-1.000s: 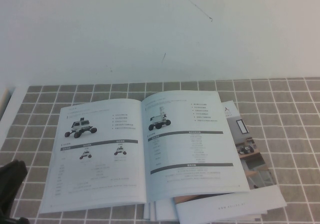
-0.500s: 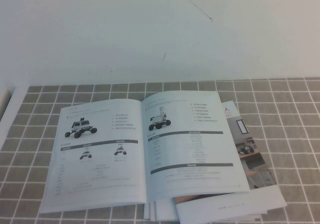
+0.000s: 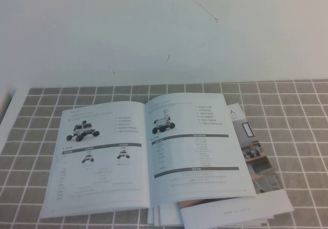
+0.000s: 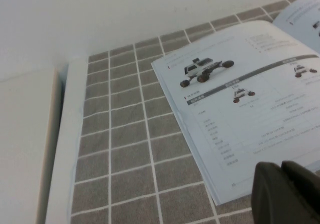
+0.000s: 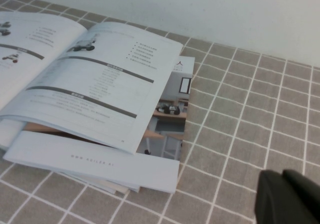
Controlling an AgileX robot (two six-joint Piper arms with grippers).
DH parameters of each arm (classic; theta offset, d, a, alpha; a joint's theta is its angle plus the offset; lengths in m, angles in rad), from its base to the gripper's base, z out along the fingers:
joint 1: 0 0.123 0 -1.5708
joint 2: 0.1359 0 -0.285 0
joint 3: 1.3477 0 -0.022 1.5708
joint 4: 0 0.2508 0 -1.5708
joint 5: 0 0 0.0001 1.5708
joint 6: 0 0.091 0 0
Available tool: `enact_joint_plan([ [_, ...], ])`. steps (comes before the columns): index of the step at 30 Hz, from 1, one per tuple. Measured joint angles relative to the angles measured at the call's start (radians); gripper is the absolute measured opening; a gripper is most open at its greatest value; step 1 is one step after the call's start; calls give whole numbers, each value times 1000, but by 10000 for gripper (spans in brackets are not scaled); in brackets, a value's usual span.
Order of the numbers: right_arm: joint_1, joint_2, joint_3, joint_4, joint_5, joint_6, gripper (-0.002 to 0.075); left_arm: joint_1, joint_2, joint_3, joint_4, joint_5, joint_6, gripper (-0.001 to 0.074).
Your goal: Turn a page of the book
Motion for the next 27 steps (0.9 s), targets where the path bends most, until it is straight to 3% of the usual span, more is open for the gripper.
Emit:
enact_joint_plan([
  [14,0,0,0,0,2,0,-3,-2,-10,-2,48,57,-135,-4],
  [27,0,0,0,0,2,0,-3,-2,-10,-2,52,66,-136,-4],
])
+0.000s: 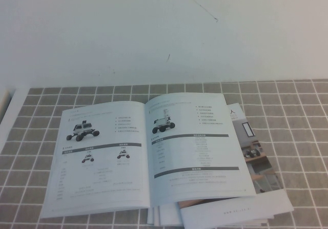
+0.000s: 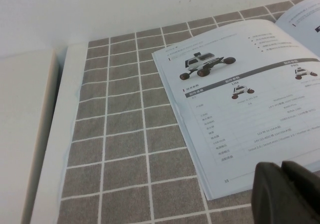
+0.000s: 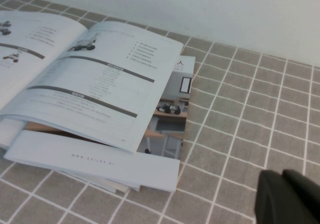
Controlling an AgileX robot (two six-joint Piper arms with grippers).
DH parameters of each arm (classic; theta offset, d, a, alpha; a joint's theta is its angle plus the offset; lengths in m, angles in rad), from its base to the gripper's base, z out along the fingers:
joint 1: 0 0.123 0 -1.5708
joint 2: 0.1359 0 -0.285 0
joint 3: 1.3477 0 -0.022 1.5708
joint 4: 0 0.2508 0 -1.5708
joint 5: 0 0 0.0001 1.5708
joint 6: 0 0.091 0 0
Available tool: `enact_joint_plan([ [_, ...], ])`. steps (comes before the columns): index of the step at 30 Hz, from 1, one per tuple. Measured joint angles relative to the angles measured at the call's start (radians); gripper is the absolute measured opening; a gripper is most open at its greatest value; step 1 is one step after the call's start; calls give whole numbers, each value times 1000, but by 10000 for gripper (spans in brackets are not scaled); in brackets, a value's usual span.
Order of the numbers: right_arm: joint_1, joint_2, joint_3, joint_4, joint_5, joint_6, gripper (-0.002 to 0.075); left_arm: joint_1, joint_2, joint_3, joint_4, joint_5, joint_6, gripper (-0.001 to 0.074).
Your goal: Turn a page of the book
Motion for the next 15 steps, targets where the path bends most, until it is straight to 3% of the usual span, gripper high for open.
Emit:
enact_joint_plan([
  [15,0,0,0,0,0,0,-3,-20,-1,-2,4,0,-76,-4],
])
